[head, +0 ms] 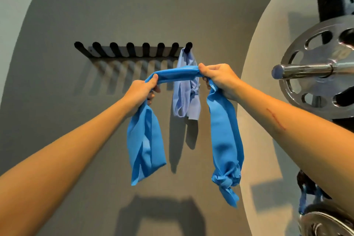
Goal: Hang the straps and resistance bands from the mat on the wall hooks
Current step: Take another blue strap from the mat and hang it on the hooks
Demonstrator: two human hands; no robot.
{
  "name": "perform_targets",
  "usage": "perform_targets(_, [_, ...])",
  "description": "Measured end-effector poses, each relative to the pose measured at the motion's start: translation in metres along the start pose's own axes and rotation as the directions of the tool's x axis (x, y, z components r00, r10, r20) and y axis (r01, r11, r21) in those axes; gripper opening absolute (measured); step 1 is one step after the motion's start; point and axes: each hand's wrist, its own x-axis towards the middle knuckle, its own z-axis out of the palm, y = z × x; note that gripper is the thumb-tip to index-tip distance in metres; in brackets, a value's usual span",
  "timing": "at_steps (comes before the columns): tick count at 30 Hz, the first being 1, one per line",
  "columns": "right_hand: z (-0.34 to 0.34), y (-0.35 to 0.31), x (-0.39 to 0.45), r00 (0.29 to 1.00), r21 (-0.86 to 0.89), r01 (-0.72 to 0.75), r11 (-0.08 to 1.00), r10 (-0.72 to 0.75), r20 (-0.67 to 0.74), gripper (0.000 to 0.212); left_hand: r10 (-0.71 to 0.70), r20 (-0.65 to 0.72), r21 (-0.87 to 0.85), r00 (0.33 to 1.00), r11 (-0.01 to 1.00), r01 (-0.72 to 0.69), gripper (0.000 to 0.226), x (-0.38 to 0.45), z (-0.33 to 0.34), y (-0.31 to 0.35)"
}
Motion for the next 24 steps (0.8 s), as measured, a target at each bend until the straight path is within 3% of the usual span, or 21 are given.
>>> perform_targets(2, [0.001, 0.008, 0.034, 0.996, -0.055, 0.051, 0.997, -0.055, -0.072, 0.052, 0.067, -0.063, 0.123, 0.996, 0.991, -0.059, 0.047, 0.031, 0.006, 0.004])
perform_targets(5, [0.000, 0.019, 0.088, 0.987, 0.000, 0.112, 0.994, -0.111, -0.118, 0.044, 0.186, -0.167, 0.287, 0.968, 0.949, -0.133, 0.048, 0.083, 0.018, 0.012])
perform_targets(10, [-0.005, 0.016, 0.176, 0.962, 0.026, 0.192, 0.981, -0.183, -0.205, 0.046, 0.284, -0.256, 0.316, 0.924, 0.928, -0.197, 0.052, 0.160, 0.040, 0.022])
perform_targets(13, [-0.008, 0.005, 0.218, 0.959, 0.152, 0.214, 0.965, -0.178, -0.219, 0.034, 0.321, -0.299, 0.315, 0.899, 0.922, -0.225, 0.050, 0.194, 0.052, 0.026])
perform_targets(17, [-0.002, -0.001, 0.261, 0.971, 0.232, 0.169, 0.958, -0.122, -0.203, 0.029, 0.411, -0.333, 0.484, 0.848, 0.847, -0.221, 0.048, 0.214, 0.073, 0.021])
perform_targets(19, [-0.002, 0.017, 0.276, 0.982, 0.178, 0.097, 0.979, -0.066, -0.175, 0.034, 0.510, -0.270, 0.695, 0.817, 0.691, -0.201, 0.050, 0.218, 0.084, 0.008])
perform_targets(21, [0.003, 0.047, 0.288, 0.991, 0.106, -0.002, 0.994, 0.016, -0.135, 0.045, 0.612, -0.172, 0.886, 0.772, 0.439, -0.151, 0.051, 0.220, 0.090, -0.003])
perform_targets(24, [0.020, 0.079, 0.298, 0.991, 0.165, -0.066, 0.984, 0.083, -0.102, 0.046, 0.744, -0.013, 0.992, 0.668, 0.094, -0.085, 0.051, 0.221, 0.090, -0.003])
